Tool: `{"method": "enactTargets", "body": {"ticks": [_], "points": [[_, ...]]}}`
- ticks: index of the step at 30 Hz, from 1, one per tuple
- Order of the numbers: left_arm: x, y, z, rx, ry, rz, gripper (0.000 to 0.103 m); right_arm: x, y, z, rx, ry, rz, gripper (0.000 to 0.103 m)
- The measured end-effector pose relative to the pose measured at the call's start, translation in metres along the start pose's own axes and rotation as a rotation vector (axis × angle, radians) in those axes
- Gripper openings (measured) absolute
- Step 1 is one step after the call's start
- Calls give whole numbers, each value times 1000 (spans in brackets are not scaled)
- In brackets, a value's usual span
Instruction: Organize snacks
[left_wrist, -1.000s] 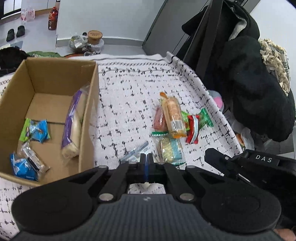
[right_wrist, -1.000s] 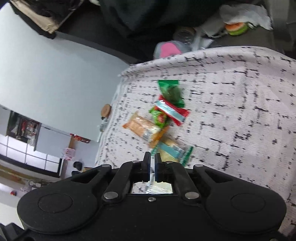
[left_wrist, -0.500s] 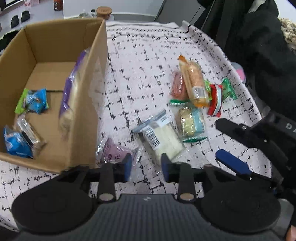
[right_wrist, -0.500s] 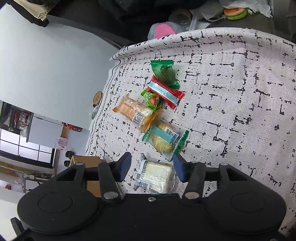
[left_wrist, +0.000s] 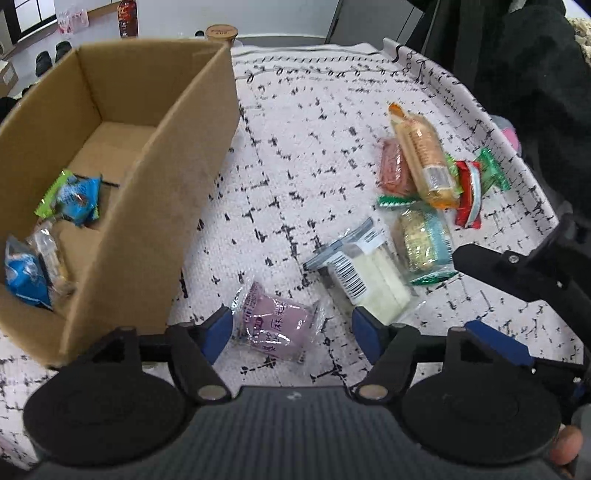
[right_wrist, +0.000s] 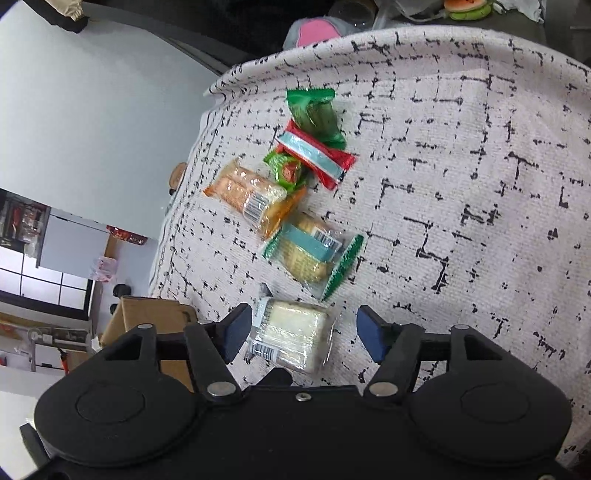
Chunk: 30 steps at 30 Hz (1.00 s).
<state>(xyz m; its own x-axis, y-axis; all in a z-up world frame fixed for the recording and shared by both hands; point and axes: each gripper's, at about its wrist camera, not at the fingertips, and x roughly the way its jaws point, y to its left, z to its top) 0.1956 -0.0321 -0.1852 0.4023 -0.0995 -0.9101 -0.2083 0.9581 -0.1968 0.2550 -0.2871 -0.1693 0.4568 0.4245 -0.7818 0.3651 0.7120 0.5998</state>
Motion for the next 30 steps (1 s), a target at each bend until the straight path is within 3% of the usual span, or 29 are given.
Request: {"method": "enactTargets", "body": {"ticks": [5,6,8,11,21,27,30], "points": [[8,5,-3,-21,-33,1,68,10,4,-4,-12,13,-9,72],[10,7,-2,-30,-36,-2,66,13,5,-4,-15,16,-9,73],[12,11,-2,-44,-38,-3,49,18,7,-6,-19,21,-9,75],[9,17,1,-59,-57,-29,42,24,10,-7,-29,24,-12,79],[4,29,5,-131,-70,-104,38,46,14,-12,-24,43,-37,83],[8,31,6,-137,-62,-132,38,58,23,-16,-51,27,-65,97],[7,33,5,-144,-62,-146,38,62,27,-18,-67,10,-90,98]]}}
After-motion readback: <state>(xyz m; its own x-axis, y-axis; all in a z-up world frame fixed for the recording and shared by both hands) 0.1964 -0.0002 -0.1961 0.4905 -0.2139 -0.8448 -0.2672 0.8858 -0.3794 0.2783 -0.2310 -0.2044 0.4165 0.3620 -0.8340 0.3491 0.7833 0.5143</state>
